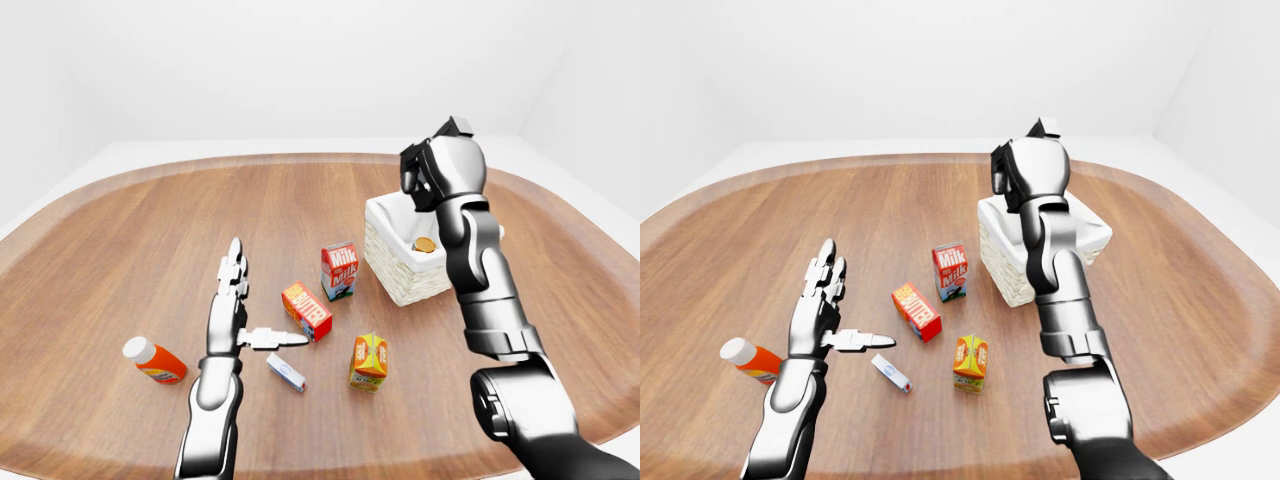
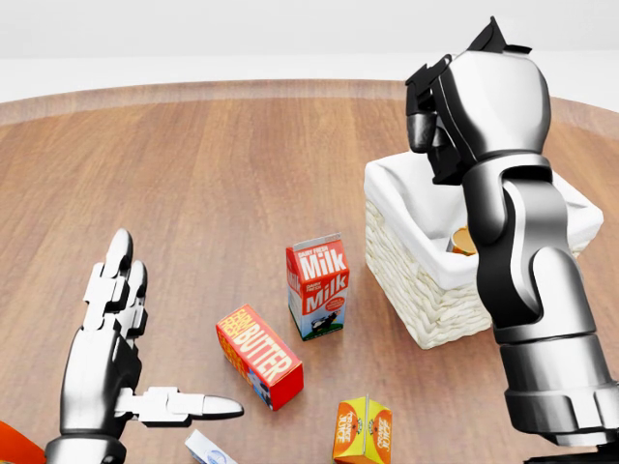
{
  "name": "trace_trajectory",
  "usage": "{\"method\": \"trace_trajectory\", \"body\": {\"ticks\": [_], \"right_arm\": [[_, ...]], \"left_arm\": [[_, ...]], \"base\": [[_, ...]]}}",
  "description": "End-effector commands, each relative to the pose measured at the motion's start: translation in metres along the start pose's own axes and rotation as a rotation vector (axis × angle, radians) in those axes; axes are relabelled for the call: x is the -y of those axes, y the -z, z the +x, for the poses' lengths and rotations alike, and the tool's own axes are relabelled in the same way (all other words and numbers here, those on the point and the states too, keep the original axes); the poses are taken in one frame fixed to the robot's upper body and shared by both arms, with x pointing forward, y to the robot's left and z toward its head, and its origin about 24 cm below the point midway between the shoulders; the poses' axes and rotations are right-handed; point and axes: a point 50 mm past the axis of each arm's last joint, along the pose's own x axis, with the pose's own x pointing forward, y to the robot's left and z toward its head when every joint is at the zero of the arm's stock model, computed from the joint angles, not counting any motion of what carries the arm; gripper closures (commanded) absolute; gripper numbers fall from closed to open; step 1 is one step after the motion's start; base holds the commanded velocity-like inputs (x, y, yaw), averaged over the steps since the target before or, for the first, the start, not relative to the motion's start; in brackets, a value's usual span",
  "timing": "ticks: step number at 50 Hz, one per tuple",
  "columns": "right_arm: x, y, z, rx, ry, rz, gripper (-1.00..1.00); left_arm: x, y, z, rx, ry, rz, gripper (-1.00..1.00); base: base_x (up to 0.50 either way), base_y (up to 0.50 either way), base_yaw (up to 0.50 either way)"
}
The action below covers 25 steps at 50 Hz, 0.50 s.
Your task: Pick up the alphabet soup and the tomato sauce, and put them in the basket.
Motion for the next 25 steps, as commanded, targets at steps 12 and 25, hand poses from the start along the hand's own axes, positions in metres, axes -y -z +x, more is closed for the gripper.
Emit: {"method": "trace_trajectory", "body": {"ticks": [12, 25], "right_arm": [[-0.039, 0.024, 0.029, -0.100, -0.047, -0.055, 1.00], [-0.042, 0.030, 0.035, -0.133, -0.066, -0.089, 1.00]], "left_arm": [[0.000, -0.001, 0.000, 0.005, 0.001, -0.001, -1.00], [0.000, -0.002, 0.000, 0.008, 0.002, -0.001, -1.00]], "base": [[0.00, 0.00, 0.00], [0.00, 0.00, 0.00]]}}
